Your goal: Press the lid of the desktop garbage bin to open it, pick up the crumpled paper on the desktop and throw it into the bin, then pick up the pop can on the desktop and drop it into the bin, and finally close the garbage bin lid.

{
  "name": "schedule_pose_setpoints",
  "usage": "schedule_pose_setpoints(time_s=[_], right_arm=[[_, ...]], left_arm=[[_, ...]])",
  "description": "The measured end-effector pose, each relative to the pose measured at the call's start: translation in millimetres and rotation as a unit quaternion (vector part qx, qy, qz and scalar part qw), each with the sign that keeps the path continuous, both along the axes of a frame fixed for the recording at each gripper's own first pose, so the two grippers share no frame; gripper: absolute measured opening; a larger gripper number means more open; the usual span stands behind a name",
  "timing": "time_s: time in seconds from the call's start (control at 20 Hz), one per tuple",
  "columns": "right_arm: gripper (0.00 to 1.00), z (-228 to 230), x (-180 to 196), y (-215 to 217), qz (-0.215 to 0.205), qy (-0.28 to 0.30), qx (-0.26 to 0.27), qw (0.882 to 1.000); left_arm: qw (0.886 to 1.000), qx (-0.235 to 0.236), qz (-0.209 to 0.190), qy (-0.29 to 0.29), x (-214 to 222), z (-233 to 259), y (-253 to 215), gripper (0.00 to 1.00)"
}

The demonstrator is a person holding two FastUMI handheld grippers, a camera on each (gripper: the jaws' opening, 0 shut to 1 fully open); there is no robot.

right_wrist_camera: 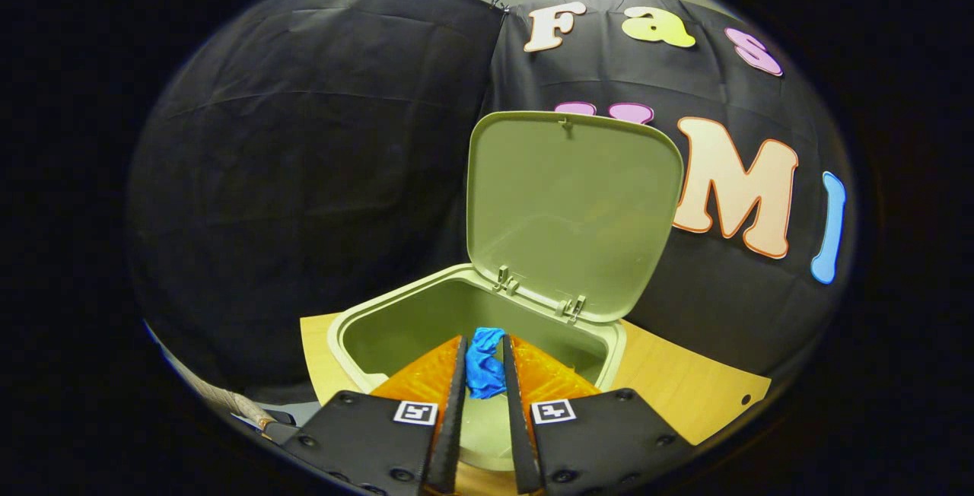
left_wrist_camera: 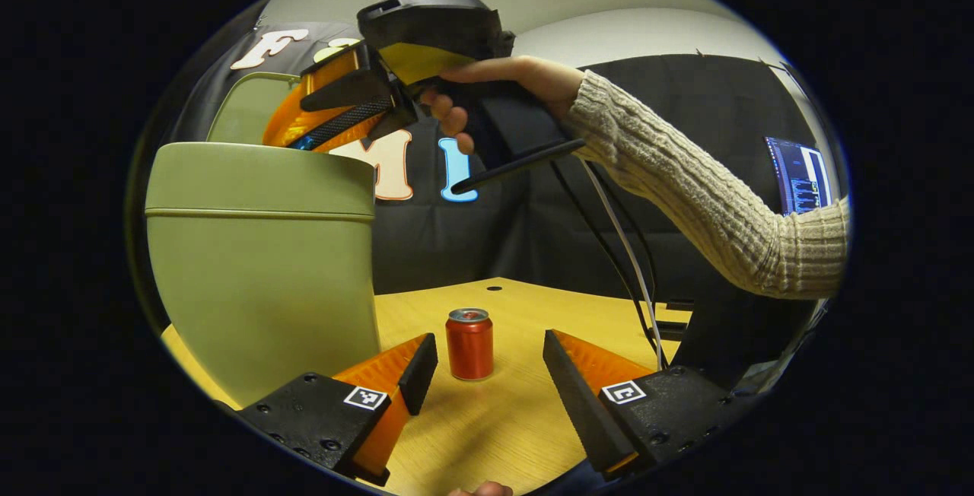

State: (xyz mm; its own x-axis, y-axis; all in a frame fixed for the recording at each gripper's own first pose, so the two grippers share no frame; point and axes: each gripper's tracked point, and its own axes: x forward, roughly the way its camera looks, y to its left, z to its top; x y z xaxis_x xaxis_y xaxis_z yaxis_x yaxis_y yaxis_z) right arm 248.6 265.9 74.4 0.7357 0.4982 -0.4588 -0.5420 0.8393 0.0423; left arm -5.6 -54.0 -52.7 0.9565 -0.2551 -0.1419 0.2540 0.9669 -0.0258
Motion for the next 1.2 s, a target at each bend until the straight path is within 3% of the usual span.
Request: schedule_pose_setpoints(time_s=[0.1, 0.3, 0.4, 0.7, 1.05, 1.2], right_arm=[[0.35, 2.4, -1.4, -2.9, -0.005, -0.009, -0.001, 1.0], [0.9, 4.1, -7.3, -8.0, -0.003, -0.02, -0.005, 1.0], [1.0, 4.6, -9.2, -12.3, -0.003, -0.034, -0.023, 0.999], [1.0, 23.5, -11.7, -33.7, -0.017, -0.06, -0.021, 0.998], [1.0, 41.8, -36.0, -110.3, -0.07, -0.084, -0.011, 0.994], [0.98, 49.7, -51.0, -146.2, -0.098, -0.099, -0.005, 0.99]], left_arm=[[1.0, 0.0, 0.003, 0.0, 0.6, 0.5, -0.2, 0.87], [1.0, 0.0, 0.002, -0.002, -0.2, 1.1, 0.1, 0.87], [1.0, 0.002, 0.001, -0.003, -0.3, 0.9, -1.1, 0.87], [1.0, 0.0, -0.002, 0.002, 1.9, -2.7, -1.2, 0.87], [1.0, 0.005, 0.0, 0.005, 8.1, -7.3, -0.9, 0.87], [0.999, 0.031, 0.001, 0.008, 10.7, -6.8, -2.0, 0.87]])
